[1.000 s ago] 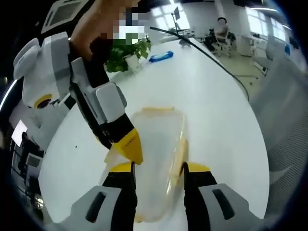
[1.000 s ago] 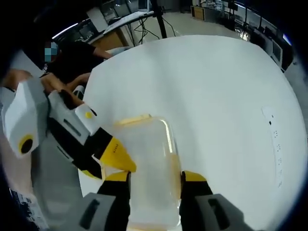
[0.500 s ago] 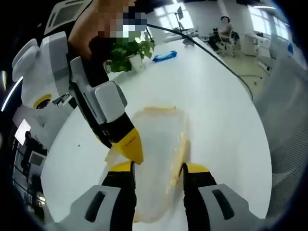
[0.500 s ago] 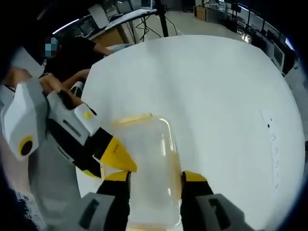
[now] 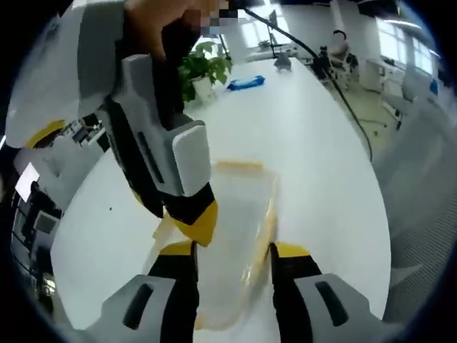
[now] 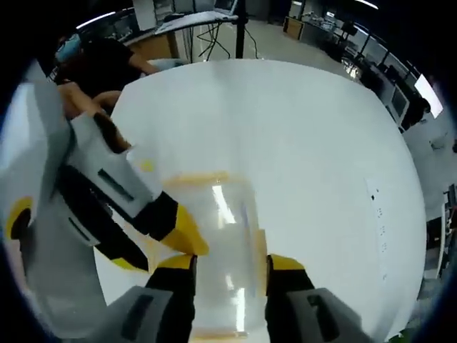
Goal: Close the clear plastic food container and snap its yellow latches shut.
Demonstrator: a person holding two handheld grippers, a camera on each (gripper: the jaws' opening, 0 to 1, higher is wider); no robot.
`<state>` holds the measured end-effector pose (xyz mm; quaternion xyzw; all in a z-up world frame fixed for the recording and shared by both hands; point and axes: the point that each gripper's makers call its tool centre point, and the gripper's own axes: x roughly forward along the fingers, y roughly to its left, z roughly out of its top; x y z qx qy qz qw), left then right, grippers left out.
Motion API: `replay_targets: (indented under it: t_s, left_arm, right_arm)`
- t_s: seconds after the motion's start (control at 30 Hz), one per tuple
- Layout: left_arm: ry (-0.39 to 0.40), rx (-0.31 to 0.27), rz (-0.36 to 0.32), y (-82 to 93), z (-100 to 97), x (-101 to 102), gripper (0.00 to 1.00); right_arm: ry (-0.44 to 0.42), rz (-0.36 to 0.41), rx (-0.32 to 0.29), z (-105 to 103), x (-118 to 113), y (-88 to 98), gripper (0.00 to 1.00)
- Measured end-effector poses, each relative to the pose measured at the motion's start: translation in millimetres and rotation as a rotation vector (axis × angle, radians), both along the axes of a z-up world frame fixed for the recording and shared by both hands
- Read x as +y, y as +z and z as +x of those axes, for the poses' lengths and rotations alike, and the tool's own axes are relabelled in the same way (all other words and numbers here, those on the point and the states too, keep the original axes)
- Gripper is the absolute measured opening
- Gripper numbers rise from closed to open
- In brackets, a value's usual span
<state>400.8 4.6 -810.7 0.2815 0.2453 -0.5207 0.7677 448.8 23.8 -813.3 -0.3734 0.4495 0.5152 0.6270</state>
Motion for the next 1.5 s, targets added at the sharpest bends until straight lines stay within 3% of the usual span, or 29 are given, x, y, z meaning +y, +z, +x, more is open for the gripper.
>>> replay_targets:
  t_s: [0.03,0.13,0.23,0.33,0.43,0.6,0.7,0.77,0.93,1.27,1.5]
  left_arm:
    - [0.013,0.019,-0.02,0.8,0.3,-0.1,0.38]
    - [0.066,0.113,-0.087,5.0,-0.7,1.8,0.39]
    - [0.045,0.099,-0.059,4.5,-1.5,6.6,0.4]
    - [0.042,0.075,-0.038,6.6,-4.0,12.9,0.49]
    - [0.054,0.069,-0.045,9.5,-3.0,19.3,0.5]
    - [0.125,0.06,-0.056,11.5,8.8,34.5,0.52]
    - [0.148,0.059,-0.061,13.1,13.6,40.9,0.53]
    - [0.162,0.085,-0.101,16.0,14.5,40.5,0.53]
    - [0.194,0.093,-0.114,16.2,21.4,47.3,0.54]
    - [0.211,0.138,-0.103,3.7,23.2,58.9,0.62]
    - [0.208,0.141,-0.108,4.3,23.9,57.8,0.62]
  right_arm:
    - [0.01,0.006,0.005,-2.7,0.5,0.7,0.3]
    - [-0.086,0.036,0.012,-1.8,1.2,-0.2,0.32]
    - [-0.128,0.074,0.001,-1.3,1.4,0.8,0.35]
    - [-0.17,0.116,-0.009,-2.3,0.7,2.2,0.49]
    - [-0.25,0.194,0.019,-4.8,2.4,7.1,0.48]
    - [-0.303,0.196,-0.026,-3.5,-19.0,11.6,0.49]
    - [-0.451,0.279,0.019,-3.8,-28.8,14.9,0.49]
    - [-0.5,0.299,0.044,-3.1,-35.8,15.6,0.48]
    - [-0.524,0.298,0.024,-6.6,-53.4,17.9,0.49]
    - [-0.517,0.258,0.012,-22.1,-65.3,7.6,0.5]
    - [-0.42,0.234,0.002,-33.2,-58.6,2.8,0.52]
